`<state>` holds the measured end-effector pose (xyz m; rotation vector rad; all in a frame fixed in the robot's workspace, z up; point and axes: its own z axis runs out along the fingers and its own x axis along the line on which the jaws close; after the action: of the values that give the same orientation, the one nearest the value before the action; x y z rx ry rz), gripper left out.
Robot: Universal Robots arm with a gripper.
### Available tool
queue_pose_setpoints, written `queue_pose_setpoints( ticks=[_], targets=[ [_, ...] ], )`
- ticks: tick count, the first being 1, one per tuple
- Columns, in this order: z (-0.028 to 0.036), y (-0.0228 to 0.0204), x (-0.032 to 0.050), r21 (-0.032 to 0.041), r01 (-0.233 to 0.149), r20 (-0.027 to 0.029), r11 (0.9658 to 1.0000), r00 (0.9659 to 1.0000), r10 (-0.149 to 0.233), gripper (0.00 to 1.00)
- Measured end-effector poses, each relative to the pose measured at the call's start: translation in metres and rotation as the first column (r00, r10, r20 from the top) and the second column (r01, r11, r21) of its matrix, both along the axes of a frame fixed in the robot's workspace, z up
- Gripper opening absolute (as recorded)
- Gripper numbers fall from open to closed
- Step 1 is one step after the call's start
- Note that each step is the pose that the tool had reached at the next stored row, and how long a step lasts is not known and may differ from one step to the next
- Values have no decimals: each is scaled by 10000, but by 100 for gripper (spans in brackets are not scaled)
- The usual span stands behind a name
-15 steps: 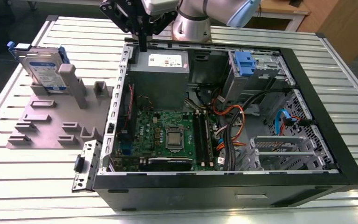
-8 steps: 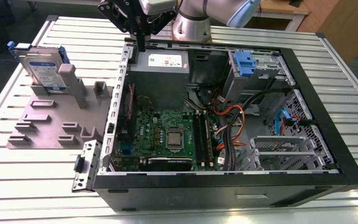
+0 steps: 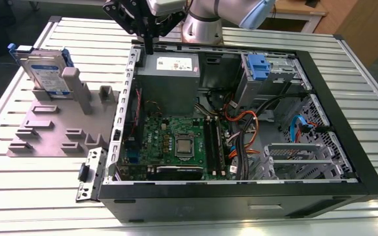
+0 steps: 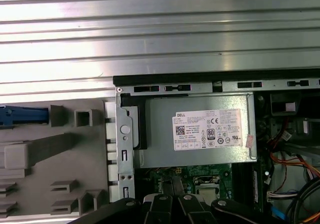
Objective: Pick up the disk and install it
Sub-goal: 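Reach for the disk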
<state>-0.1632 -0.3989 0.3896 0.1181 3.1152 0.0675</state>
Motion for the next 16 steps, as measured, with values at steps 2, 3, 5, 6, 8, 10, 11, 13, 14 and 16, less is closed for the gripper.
queue_pose_setpoints(
  ticks=[2, 3, 5, 6, 8, 10, 11, 13, 14, 16],
  targets=[
    [0, 0, -12, 0, 0, 0, 10000, 10000, 0, 11],
    [0, 0, -13, 0, 0, 0, 10000, 10000, 0, 11],
    [0, 0, -38, 0, 0, 0, 10000, 10000, 0, 11],
    [0, 0, -39, 0, 0, 0, 10000, 10000, 0, 11],
    [0, 0, -40, 0, 1, 0, 10000, 10000, -1, 11],
    [0, 2, -51, 0, 2, 0, 10000, 10000, -2, 11],
    [0, 7, -56, 0, 1, 0, 10000, 10000, -1, 11],
    [0, 17, -70, 0, 1, 0, 10000, 10000, -1, 11],
    [-1, 21, -77, 1, 1, 1, 10000, 10000, -1, 11],
    [-1, 26, -96, 0, 1, 0, 10000, 10000, -1, 11]
  ],
)
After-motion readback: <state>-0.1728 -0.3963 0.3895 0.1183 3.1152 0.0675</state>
